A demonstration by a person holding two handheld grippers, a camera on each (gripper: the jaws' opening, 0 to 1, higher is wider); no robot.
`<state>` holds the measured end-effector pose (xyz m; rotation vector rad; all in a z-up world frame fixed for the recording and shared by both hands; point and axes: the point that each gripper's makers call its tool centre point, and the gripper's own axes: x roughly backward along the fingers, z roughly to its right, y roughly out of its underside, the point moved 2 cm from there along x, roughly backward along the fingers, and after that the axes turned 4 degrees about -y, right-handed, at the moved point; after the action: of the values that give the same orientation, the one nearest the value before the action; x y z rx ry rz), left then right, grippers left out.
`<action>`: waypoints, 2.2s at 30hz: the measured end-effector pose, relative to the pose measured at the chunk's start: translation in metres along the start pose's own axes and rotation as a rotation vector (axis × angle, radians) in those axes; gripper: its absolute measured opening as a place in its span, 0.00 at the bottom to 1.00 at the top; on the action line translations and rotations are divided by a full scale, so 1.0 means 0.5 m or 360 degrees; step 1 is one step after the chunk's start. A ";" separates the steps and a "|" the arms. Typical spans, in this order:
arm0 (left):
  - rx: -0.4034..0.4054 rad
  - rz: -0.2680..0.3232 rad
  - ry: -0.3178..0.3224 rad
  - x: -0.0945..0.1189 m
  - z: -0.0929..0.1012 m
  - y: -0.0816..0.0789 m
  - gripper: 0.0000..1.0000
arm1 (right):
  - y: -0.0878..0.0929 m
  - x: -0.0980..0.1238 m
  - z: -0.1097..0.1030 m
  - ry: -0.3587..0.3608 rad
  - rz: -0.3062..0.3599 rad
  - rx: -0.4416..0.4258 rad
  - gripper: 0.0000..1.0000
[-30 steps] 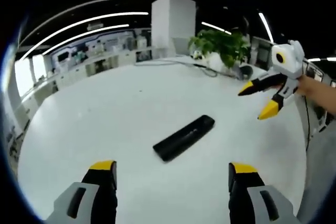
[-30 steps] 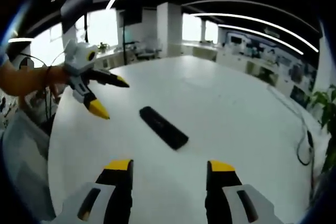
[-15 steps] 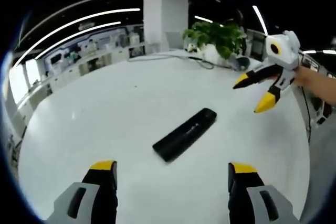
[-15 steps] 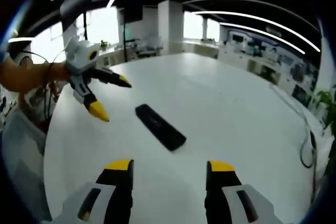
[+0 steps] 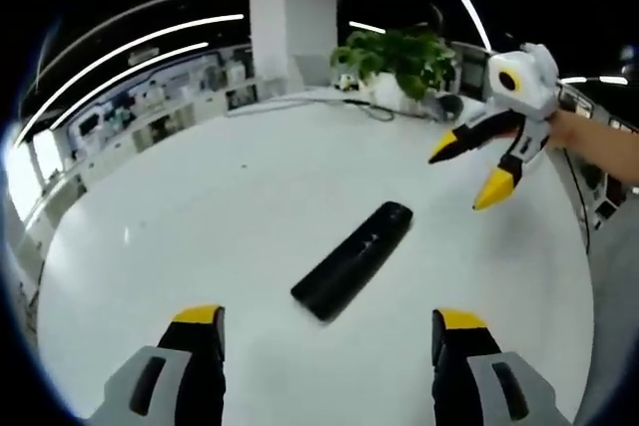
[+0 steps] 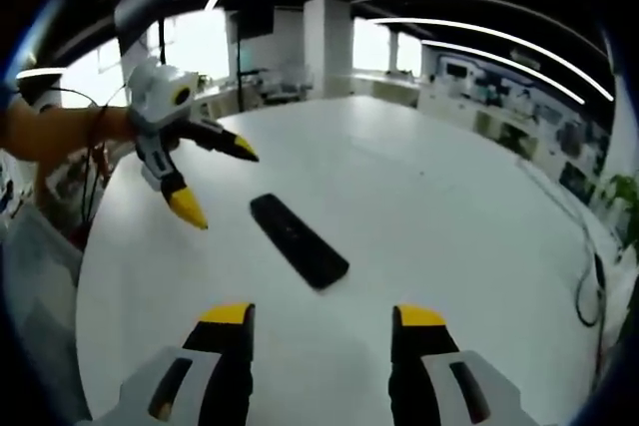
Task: Press the specified remote control buttons in sequence, fully releasing each button before pressing the next.
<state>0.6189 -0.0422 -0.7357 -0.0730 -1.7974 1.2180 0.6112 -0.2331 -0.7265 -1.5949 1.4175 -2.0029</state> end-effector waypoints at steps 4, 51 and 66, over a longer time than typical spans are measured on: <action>-0.0014 -0.0010 0.0022 -0.006 0.002 0.001 0.87 | 0.004 -0.006 0.007 -0.0007 -0.0011 0.0003 0.52; -0.0227 -0.0078 0.0383 -0.058 0.008 0.002 0.80 | -0.005 -0.100 0.024 -0.0281 -0.0251 0.0360 0.48; -0.0279 -0.0131 0.0465 -0.061 0.008 -0.003 0.74 | -0.026 -0.124 0.016 -0.0401 -0.0331 0.0520 0.44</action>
<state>0.6338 -0.0612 -0.7547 -0.2617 -1.6291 0.9367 0.6468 -0.1894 -0.7563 -1.8196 0.8169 -1.9297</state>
